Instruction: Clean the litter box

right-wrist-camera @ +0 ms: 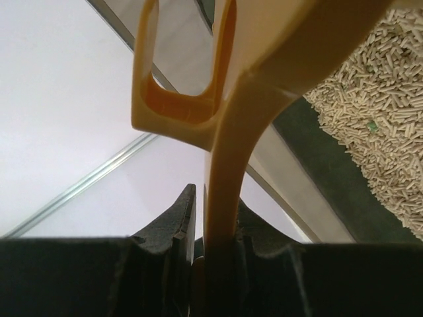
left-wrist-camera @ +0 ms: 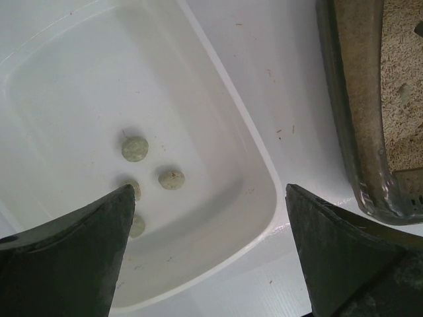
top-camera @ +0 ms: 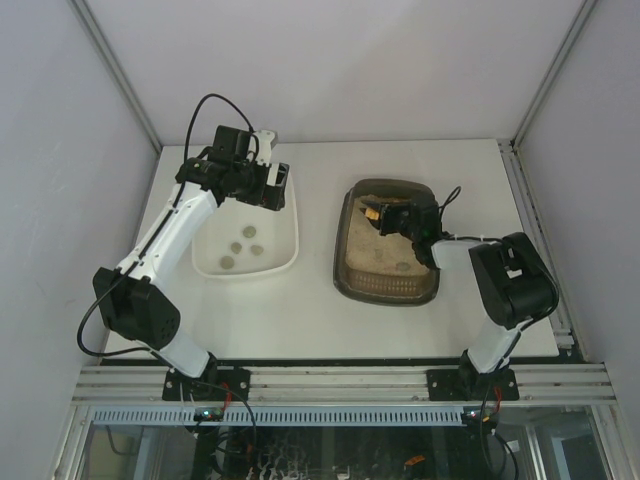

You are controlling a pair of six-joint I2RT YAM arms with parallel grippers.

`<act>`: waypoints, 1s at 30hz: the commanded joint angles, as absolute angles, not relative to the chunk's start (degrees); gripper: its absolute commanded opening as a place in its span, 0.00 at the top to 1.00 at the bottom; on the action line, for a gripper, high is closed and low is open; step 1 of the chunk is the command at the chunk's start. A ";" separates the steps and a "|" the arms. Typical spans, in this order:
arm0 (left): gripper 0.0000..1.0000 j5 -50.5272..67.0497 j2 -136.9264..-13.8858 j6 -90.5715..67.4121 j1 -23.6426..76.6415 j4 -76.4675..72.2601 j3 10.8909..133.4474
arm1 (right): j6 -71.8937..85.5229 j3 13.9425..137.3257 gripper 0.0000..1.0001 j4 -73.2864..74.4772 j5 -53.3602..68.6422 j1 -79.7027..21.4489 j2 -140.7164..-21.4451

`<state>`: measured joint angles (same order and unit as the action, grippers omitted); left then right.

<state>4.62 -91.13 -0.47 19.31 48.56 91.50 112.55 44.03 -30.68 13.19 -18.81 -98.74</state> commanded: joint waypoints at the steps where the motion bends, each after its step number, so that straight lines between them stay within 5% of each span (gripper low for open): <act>1: 0.00 4.57 -91.07 0.09 19.33 47.79 92.55 | 102.62 48.43 1.00 -34.34 15.93 -16.65 -101.89; 30: 0.01 6.13 -89.17 1.57 19.29 47.64 90.33 | 77.76 50.46 1.00 -38.73 38.08 -19.65 -106.56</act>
<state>5.08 -91.13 -0.32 19.31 48.56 91.44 83.99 50.06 -33.80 33.50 -18.09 -108.88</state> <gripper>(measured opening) 0.994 0.187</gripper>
